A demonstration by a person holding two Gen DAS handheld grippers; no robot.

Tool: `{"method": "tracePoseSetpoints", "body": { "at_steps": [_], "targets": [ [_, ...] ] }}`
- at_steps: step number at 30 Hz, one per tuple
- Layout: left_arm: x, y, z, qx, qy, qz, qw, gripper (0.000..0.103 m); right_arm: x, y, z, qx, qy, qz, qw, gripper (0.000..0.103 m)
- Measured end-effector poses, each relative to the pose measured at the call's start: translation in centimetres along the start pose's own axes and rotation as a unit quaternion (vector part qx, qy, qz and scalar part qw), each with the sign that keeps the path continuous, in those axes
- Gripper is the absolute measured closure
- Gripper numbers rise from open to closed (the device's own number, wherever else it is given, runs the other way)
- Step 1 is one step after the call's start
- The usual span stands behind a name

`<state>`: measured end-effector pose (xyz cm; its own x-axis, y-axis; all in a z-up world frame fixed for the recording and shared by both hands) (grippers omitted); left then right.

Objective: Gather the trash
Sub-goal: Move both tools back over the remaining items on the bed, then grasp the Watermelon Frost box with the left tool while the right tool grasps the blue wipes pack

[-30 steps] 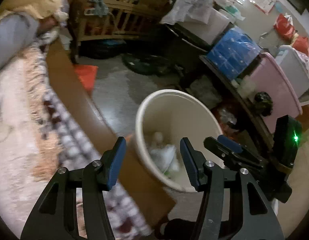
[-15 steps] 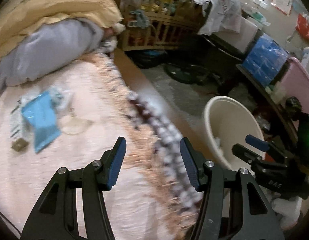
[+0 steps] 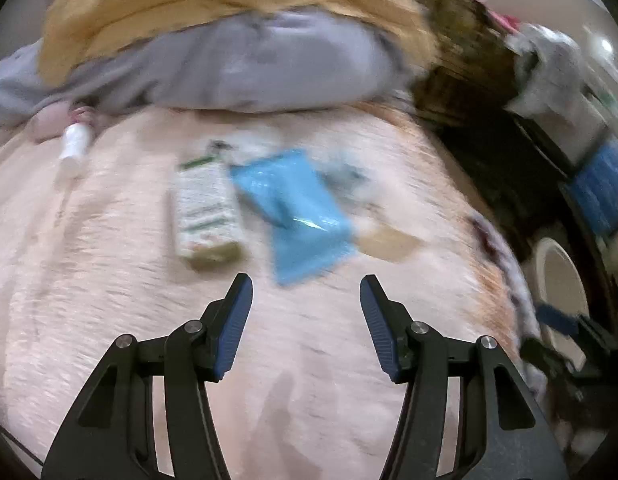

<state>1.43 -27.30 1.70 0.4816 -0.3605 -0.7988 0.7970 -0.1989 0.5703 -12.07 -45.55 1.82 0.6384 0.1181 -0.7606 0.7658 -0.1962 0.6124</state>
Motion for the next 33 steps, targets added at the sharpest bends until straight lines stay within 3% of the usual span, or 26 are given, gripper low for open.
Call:
{"method": "tracePoseSetpoints", "body": {
  "at_steps": [4, 8, 14, 15, 16, 25, 29, 33],
  "targets": [
    [2.4, 1.8, -4.7, -0.051, 0.016, -0.002, 0.9986, 0.042, 1.8, 1.2, -2.6, -0.016, 0.017, -0.005, 1.000, 0.029],
    [4.9, 3.3, -6.4, -0.066, 0.022, -0.008, 0.9975, 0.039, 3.6, 2.2, -4.2, -0.032, 0.024, -0.013, 0.999, 0.028],
    [8.5, 4.2, -7.5, -0.070, 0.035, -0.038, 0.9962, 0.040, 5.8, 3.6, -5.0, -0.037, 0.032, -0.021, 0.999, 0.028],
    [8.7, 4.2, -8.0, -0.076, 0.038, -0.041, 0.9956, 0.046, 6.1, 3.8, -5.1, -0.036, 0.034, -0.023, 0.999, 0.028],
    [8.6, 3.9, -8.7, -0.090, 0.032, -0.042, 0.9945, 0.053, 6.5, 4.0, -5.4, -0.037, 0.036, -0.025, 0.998, 0.028],
    [3.6, -0.3, -11.8, -0.097, 0.021, -0.034, 0.9945, 0.053, 13.2, 7.8, -10.6, -0.088, 0.041, -0.046, 0.994, 0.027],
    [2.5, -2.1, -11.8, -0.095, 0.016, -0.036, 0.9947, 0.052, 16.9, 9.1, -11.6, -0.115, -0.002, -0.058, 0.992, 0.027],
    [2.2, -3.1, -11.7, -0.089, 0.016, -0.037, 0.9952, 0.052, 19.3, 8.7, -12.6, -0.112, 0.010, -0.082, 0.990, 0.029]
  ]
}}
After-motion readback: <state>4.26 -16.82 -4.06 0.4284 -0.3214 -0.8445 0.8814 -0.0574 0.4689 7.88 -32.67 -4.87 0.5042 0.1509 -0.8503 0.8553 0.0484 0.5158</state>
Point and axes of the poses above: each gripper's, at about its wrist camera, not at the fingertips, and x roughly the way its jaws point, z to its right, y to its top, the point moved 10 cm from there along x, roughly the way its jaws point
